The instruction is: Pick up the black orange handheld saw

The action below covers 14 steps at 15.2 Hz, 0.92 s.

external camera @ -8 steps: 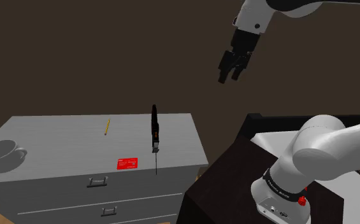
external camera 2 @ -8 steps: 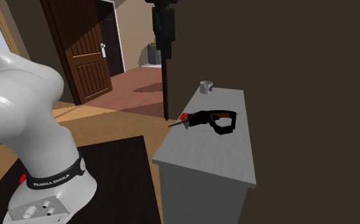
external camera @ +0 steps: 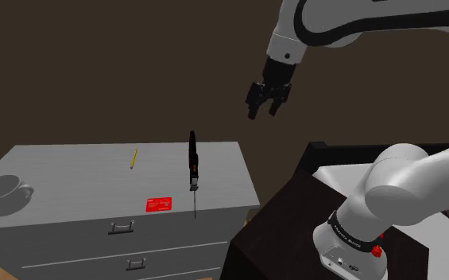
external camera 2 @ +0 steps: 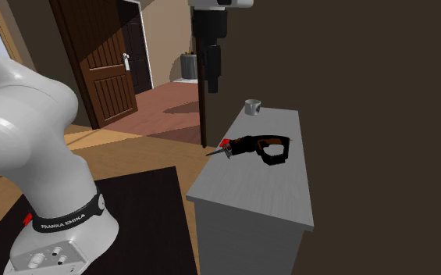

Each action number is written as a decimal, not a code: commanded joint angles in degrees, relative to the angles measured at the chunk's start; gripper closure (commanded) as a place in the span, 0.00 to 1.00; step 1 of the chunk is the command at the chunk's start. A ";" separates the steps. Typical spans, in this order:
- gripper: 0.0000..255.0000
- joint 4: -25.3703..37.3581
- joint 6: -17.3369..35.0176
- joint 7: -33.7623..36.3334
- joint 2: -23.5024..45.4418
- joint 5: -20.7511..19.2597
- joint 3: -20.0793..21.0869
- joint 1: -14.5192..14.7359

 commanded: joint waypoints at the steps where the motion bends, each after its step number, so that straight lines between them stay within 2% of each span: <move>1: 0.00 -0.77 4.49 3.15 3.28 1.08 2.06 0.01; 8: 0.00 0.21 17.95 14.05 16.67 2.60 8.46 -0.58; 14: 0.00 4.59 28.01 24.81 30.53 -0.14 12.73 -1.67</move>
